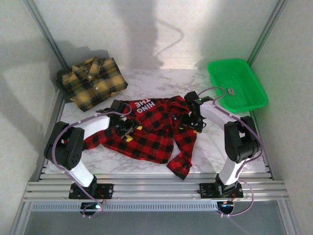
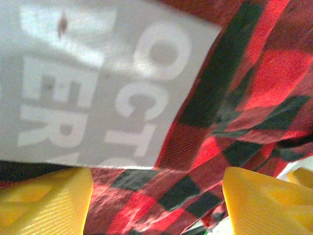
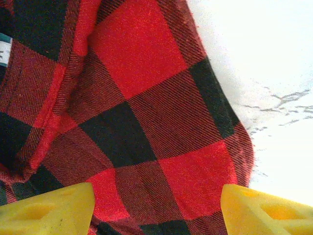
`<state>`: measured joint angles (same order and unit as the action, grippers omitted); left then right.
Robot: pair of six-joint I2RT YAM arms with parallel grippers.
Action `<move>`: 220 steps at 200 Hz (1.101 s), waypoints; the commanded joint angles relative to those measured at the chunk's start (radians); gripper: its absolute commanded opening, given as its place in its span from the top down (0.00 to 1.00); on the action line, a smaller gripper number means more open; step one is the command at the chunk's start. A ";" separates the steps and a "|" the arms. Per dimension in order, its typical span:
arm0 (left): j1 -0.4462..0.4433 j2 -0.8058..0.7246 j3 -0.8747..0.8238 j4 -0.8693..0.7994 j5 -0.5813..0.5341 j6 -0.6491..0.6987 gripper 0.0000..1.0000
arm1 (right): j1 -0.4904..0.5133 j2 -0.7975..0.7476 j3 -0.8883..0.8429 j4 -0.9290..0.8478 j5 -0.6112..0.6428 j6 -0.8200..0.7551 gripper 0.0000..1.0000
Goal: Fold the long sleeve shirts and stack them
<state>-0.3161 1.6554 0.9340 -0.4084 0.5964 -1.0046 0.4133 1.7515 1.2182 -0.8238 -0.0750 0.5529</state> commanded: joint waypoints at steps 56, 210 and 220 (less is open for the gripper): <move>0.036 -0.007 0.005 0.106 -0.136 -0.149 0.39 | 0.004 0.009 -0.015 0.034 -0.031 -0.032 0.32; 0.100 -0.034 0.535 -0.001 -0.317 0.140 1.00 | -0.085 0.148 0.019 0.079 0.110 0.168 0.95; 0.116 -0.029 0.596 -0.006 -0.300 0.150 1.00 | -0.109 0.136 0.049 0.088 0.109 0.176 1.00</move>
<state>-0.2340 1.6802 1.3834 -0.4274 0.2943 -0.9165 0.3580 1.8755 1.2144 -0.7937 -0.0063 0.6666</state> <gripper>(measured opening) 0.034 0.056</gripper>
